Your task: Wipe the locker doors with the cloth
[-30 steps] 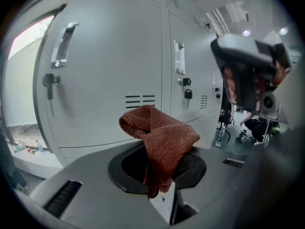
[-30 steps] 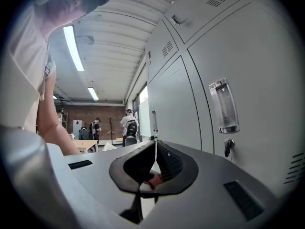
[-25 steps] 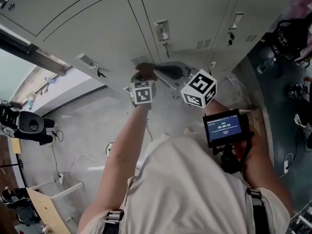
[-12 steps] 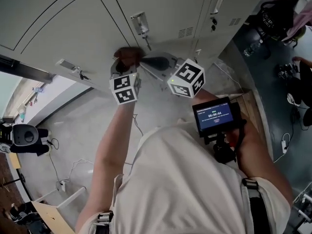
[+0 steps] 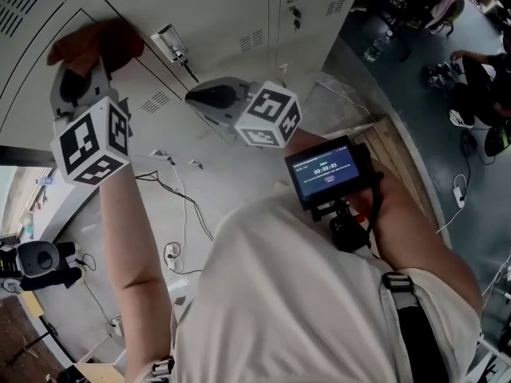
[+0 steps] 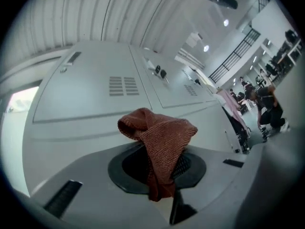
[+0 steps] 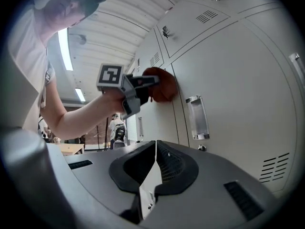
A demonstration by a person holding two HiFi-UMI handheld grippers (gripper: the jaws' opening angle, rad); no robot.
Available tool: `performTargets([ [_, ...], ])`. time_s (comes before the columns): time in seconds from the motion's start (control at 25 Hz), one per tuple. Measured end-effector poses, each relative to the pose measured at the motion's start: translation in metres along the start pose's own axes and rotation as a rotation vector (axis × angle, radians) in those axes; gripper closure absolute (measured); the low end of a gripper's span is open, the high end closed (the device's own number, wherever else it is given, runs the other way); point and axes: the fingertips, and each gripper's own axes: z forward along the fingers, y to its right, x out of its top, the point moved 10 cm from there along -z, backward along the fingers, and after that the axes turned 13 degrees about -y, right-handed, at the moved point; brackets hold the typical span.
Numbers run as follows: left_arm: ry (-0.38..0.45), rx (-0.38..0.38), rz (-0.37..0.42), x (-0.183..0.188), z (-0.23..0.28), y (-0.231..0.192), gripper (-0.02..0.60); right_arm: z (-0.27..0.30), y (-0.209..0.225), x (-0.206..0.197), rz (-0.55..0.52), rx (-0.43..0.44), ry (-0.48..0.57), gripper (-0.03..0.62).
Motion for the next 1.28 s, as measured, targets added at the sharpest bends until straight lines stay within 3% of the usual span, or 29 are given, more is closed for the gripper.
performTargets([
  [0.24,0.12,0.104,0.07,0.08,-0.008,-0.035,0.506,0.0,0.0,-0.005,0.013,0.001,-0.011,0.574],
  [0.4,0.126,0.163,0.077,0.078,-0.017,-0.041,0.506,0.001,-0.001,-0.004,0.019,0.013,-0.012,0.574],
  [0.56,0.059,0.219,0.064,0.033,-0.024,-0.033,0.506,0.003,-0.003,-0.007,0.024,0.024,-0.021,0.574],
  [0.72,-0.046,0.204,0.044,-0.033,-0.025,-0.007,0.506,0.003,-0.003,-0.012,0.023,0.031,-0.027,0.574],
  [0.88,-0.117,0.237,0.123,-0.096,-0.02,0.033,0.506,0.0,-0.002,-0.013,0.016,0.042,-0.027,0.574],
  [1.12,-0.255,0.144,0.157,-0.189,-0.01,0.073,0.506,0.001,0.001,-0.017,0.018,0.039,-0.034,0.574],
  [1.28,-0.329,0.078,0.239,-0.233,-0.004,0.09,0.506,-0.003,0.005,-0.021,0.032,0.028,-0.043,0.574],
])
